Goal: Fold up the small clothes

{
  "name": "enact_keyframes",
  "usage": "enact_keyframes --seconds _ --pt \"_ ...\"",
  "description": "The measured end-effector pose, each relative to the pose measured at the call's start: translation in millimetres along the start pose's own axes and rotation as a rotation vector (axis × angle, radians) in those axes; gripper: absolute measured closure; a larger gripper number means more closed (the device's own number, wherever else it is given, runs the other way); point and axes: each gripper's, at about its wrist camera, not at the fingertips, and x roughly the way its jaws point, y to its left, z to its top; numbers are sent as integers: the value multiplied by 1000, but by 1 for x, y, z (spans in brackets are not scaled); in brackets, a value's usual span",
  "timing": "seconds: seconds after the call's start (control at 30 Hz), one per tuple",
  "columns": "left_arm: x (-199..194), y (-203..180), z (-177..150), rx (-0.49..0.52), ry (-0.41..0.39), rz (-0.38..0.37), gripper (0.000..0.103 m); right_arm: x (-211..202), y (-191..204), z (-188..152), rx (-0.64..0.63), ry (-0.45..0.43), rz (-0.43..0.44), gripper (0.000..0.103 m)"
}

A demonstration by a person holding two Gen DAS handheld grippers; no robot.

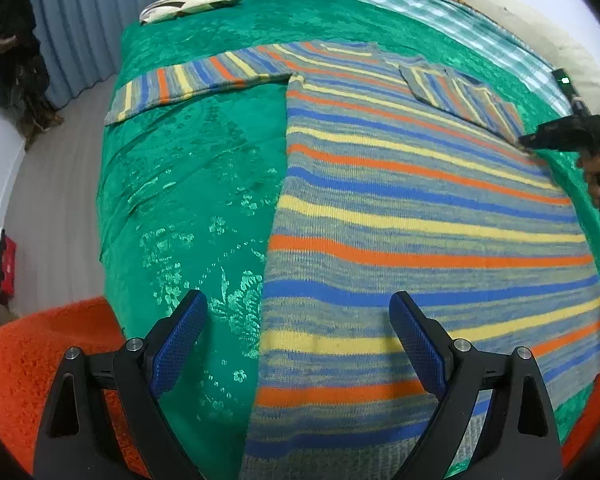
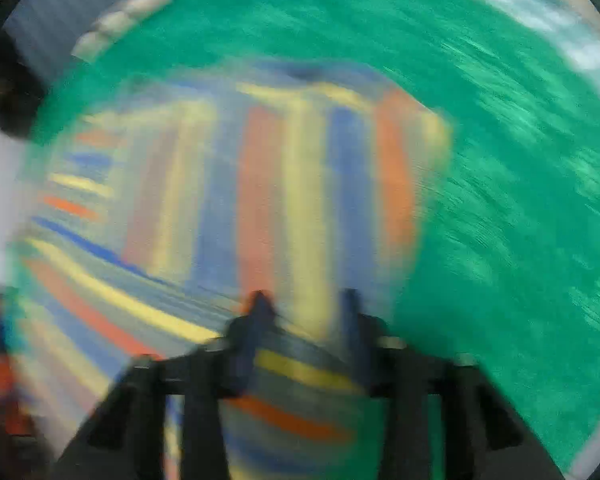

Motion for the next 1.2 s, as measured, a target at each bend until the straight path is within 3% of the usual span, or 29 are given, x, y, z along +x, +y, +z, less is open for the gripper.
enact_keyframes --seconds 0.07,0.13,0.23,0.3,0.33,0.37,0.43,0.57,0.63,0.73,0.77,0.87,0.9,0.97,1.0,1.03,1.07,1.13,1.2 --pt "1 0 0 0 6 -4 10 -17 -10 -1 26 -35 -127 69" --pt "5 -1 2 1 11 -3 10 -35 -18 5 34 -94 -32 66" --pt "10 -3 4 -5 24 -3 10 -32 -13 17 -4 -93 2 65" --pt "9 -4 2 -6 24 0 10 -14 -5 23 -33 -55 -19 64" --pt "7 -5 2 -3 20 2 10 -3 -3 23 -34 -33 -27 64" --pt "6 -5 1 -1 16 3 10 7 -3 22 -30 -10 -32 74" --pt "4 -5 -1 5 10 6 10 6 -12 19 6 -48 -62 100" --pt "5 -5 -2 28 10 15 10 7 -43 10 147 -63 -82 103" --pt "7 -5 -2 31 17 18 10 3 -39 11 103 -55 -97 103" --pt "6 -5 -1 20 17 8 10 -17 -38 10 113 -87 -99 91" --pt "4 -5 -1 15 10 2 10 -26 -34 9 112 -112 -68 90" --pt "5 -6 -1 21 9 3 10 -44 -9 -1 25 -138 150 84" --pt "6 -7 -1 25 13 5 10 -42 2 -8 -30 -116 159 83" --pt "11 -9 -4 40 38 16 9 -30 8 -21 -65 -56 116 81" --pt "14 -9 -6 46 52 20 9 -17 1 -34 -52 3 54 83" --pt "16 -10 -7 50 62 24 9 -16 -6 -42 -28 9 51 94" --pt "14 -9 -9 50 57 23 9 -21 -13 -49 -3 -12 52 96" --pt "11 -9 -10 55 46 23 9 -43 -13 -62 9 -53 -25 83" --pt "9 -10 -11 62 37 20 9 -68 1 -77 -26 -90 26 83"
